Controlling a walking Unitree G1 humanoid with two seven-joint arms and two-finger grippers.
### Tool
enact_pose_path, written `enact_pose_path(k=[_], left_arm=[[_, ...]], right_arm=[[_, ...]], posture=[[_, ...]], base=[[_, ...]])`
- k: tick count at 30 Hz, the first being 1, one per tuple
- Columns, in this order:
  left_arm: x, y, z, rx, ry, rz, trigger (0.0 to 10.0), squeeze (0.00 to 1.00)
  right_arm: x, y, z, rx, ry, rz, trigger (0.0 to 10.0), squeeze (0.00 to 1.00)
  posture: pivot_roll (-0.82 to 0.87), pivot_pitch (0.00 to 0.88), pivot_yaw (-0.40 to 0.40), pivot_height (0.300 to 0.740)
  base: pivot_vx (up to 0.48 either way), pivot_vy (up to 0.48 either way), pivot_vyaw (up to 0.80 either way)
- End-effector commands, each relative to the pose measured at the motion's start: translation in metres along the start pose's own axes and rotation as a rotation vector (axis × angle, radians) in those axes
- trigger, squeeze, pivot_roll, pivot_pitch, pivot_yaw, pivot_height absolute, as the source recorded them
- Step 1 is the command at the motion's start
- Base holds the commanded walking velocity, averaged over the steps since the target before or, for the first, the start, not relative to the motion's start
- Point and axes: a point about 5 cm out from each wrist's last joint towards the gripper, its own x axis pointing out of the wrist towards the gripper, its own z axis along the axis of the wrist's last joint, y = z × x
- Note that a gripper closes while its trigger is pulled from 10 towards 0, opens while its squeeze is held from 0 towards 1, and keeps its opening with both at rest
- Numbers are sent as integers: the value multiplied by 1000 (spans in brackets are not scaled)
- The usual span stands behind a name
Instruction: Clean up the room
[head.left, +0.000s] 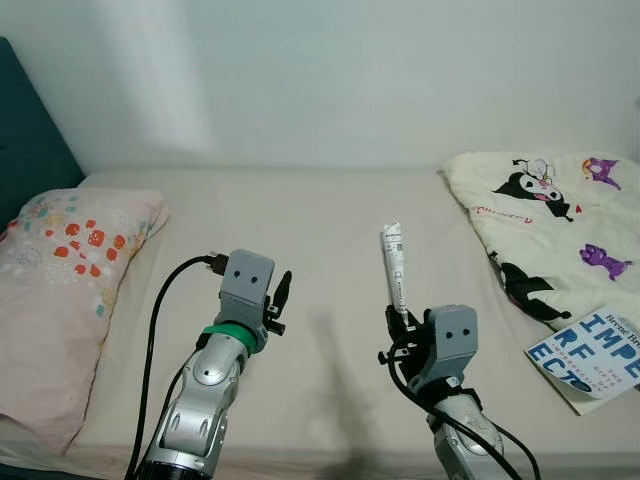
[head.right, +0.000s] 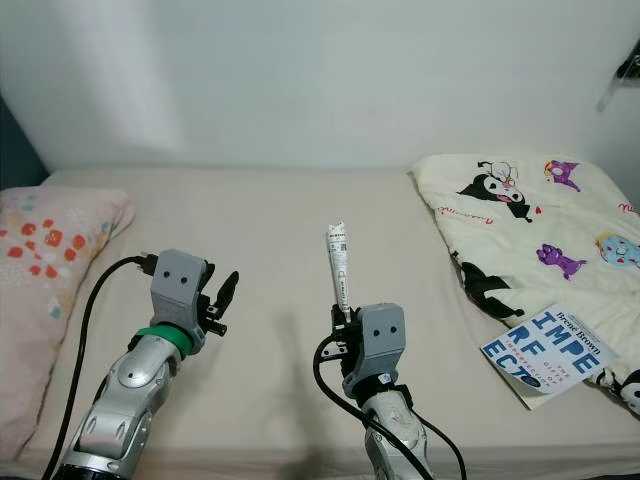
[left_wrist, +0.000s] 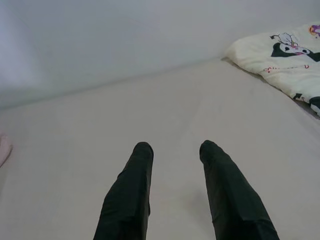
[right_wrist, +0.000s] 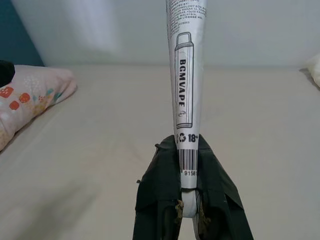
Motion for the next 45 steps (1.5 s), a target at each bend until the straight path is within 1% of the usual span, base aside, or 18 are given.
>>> enact_pose_path(k=[1, 7, 36, 45], left_arm=[[-3, 0, -11, -10, 45, -7, 10000, 0], [-4, 1, -10, -6, 46, -6, 10000, 0], [-4, 4, -10, -2, 46, 1, 10000, 0], [-3, 5, -9, -2, 46, 2, 10000, 0]], right_arm=[[0, 3, -4, 12, 15, 9, 10000, 0], [3, 7, -3, 23, 6, 16, 10000, 0], [4, 10, -2, 53, 0, 22, 10000, 0], [5, 12, -2, 49, -2, 33, 10000, 0]], posture=[[-128, 45, 68, 720], [-125, 41, 72, 720], [-121, 44, 78, 720], [-120, 45, 79, 720]], base=[[0, 0, 0], [-279, 0, 0], [-335, 0, 0], [-335, 0, 62]])
